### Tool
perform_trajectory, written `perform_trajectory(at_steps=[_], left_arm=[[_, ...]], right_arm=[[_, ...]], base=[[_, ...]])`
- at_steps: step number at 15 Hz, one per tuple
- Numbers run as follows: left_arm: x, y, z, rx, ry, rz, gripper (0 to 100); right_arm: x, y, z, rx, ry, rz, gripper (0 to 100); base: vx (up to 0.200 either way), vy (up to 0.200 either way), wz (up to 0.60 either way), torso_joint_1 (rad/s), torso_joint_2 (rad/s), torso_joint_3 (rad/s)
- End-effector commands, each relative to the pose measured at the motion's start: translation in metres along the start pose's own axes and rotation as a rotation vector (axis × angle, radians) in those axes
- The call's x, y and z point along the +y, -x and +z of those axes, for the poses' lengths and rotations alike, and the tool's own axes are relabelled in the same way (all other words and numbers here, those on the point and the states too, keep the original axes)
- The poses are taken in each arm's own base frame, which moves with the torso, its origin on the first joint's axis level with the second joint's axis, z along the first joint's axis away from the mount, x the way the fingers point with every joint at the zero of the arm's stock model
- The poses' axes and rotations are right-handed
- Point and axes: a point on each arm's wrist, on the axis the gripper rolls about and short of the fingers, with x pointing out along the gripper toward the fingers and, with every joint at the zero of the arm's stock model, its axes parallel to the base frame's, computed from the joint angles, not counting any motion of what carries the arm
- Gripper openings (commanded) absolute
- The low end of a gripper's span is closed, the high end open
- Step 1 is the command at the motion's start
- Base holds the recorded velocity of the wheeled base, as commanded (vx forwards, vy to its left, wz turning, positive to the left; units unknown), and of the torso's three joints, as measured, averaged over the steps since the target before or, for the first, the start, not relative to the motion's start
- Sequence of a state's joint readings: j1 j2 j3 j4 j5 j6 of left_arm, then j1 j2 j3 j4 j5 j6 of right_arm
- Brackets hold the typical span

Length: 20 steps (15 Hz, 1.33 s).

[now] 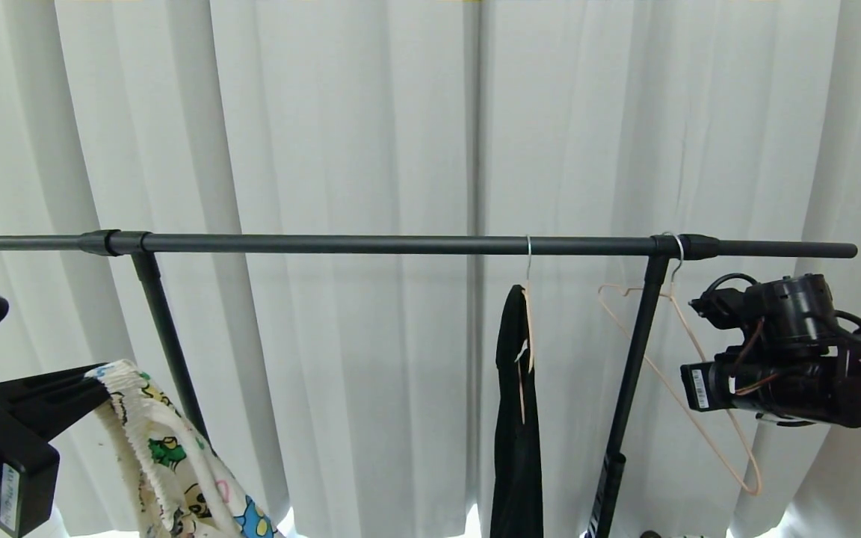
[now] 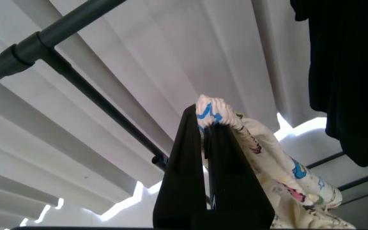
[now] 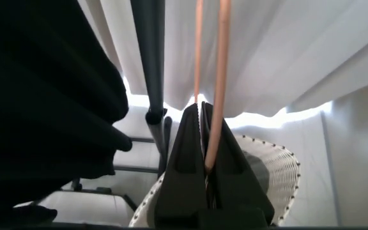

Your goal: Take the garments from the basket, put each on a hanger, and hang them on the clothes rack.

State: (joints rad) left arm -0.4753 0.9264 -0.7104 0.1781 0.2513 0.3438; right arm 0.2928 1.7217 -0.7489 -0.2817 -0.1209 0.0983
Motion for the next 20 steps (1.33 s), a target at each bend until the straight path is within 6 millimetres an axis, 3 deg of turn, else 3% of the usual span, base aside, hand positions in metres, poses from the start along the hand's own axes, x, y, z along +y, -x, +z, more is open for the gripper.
perform_trajectory(at_steps=[1,13,20], left_arm=[[0.000,-0.001,0.000,0.003,-0.001,-0.001,0],[-0.002,0.003,-0.007,0.001,-0.003,-0.002,0],[-0.002,0.004,-0.007,0.000,-0.001,-0.001,0]], right_arm=[[0.000,0.001,0.001,-0.011,-0.001,0.001,0],[-0.004,0.048,0.019,-0.187,-0.025,0.018,0],[-0.009,0.081,0.005,-0.236,-0.027,0.021,0]], base=[[0.000,0.000,0.00,0.000,0.00,0.000],[0.000,0.000,0.00,0.000,0.00,0.000],[0.000,0.000,0.00,0.000,0.00,0.000]])
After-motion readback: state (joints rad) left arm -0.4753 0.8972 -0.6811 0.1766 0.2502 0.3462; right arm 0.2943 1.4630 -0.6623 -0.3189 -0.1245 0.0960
